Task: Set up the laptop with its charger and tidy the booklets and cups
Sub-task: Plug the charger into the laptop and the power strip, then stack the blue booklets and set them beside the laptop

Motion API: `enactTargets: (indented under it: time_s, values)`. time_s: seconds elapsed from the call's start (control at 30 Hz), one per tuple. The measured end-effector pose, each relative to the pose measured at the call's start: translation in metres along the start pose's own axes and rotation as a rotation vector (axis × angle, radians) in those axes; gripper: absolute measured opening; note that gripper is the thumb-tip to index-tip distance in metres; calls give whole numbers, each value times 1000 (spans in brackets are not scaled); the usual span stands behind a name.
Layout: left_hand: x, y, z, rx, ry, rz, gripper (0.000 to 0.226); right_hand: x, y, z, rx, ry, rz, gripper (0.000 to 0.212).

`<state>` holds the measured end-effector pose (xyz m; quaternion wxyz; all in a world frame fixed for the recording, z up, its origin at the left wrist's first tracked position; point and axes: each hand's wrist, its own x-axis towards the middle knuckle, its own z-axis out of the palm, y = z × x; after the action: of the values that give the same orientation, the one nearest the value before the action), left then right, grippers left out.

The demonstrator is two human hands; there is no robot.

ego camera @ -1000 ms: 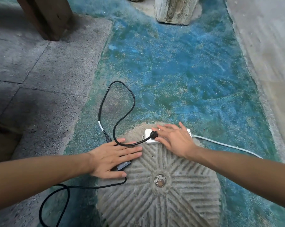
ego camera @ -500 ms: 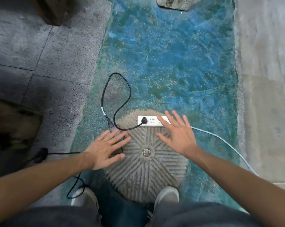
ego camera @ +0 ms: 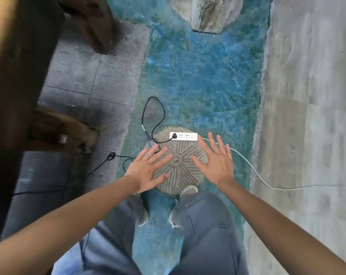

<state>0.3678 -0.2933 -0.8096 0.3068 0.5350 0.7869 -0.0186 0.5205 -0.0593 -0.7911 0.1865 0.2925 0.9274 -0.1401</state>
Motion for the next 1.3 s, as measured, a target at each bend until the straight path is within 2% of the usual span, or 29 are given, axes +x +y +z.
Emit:
enactTargets:
  time_s: [0.2,0.3,0.4,0.57,0.93,1.3]
  values:
    - [-60,62,-126,25,92,-24,77,-64,-40,-123,273,56,125,86]
    - [-102,93,-185,-29,135,-123,80,-105,-55,-182,349,96,161,83]
    - [-135,114,-218,-93,217,-239,81,-135,-62,-217,332,163,101,81]
    - [-157,127,-228,-130,308,-352,81,-144,-70,-238,292,192,24,81]
    - [-194,118,-238,-123,399,-475,81,-141,-86,-255,241,205,-155,81]
    - [-256,74,-237,-232,577,-730,74,-117,-186,-270,161,111,-436,85]
